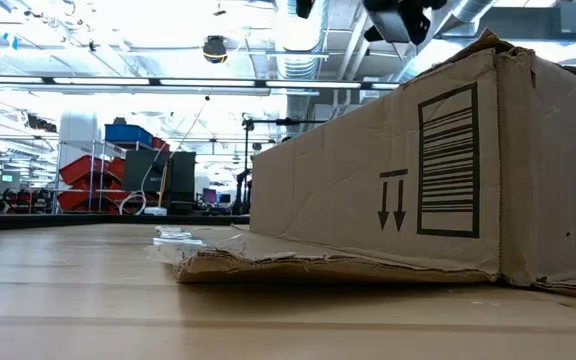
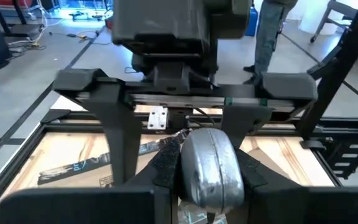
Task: Unpack boxes
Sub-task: Break down the box until it is fully flat
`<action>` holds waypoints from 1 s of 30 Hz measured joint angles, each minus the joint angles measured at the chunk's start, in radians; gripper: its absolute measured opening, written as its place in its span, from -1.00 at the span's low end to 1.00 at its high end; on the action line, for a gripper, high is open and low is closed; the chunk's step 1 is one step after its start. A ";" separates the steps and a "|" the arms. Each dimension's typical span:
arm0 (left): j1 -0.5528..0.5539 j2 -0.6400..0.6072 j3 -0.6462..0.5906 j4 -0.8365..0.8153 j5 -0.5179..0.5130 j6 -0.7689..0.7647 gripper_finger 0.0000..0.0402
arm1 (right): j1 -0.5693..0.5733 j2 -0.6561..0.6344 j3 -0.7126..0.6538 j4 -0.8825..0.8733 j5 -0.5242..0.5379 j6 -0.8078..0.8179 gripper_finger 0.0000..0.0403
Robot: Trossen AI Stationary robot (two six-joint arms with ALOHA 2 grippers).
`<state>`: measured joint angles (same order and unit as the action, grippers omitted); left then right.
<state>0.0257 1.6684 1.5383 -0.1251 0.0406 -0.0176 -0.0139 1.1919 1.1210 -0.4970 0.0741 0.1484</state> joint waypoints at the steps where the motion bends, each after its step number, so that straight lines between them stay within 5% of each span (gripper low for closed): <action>1: 0.000 0.000 0.000 -0.003 0.000 -0.002 -0.73 | 0.001 0.000 0.000 0.000 -0.001 -0.004 0.22; 8: -0.001 0.000 0.002 -0.020 0.003 -0.004 -0.73 | 0.003 0.001 0.000 0.003 -0.027 -0.072 -0.73; 12: -0.004 0.000 0.003 -0.020 0.002 -0.010 -0.70 | 0.008 0.001 -0.001 0.010 -0.021 -0.094 -0.72; 21: -0.005 0.000 0.005 -0.079 -0.023 -0.021 -0.20 | 0.012 -0.005 -0.001 -0.048 0.008 -0.086 -0.72; 30: -0.008 -0.023 0.004 -0.100 -0.016 -0.075 -0.15 | 0.031 -0.092 0.029 -0.257 0.025 -0.017 -0.72</action>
<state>0.0177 1.6458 1.5425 -0.2253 0.0248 -0.0925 0.0173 1.1004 1.1497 -0.7535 0.0995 0.1312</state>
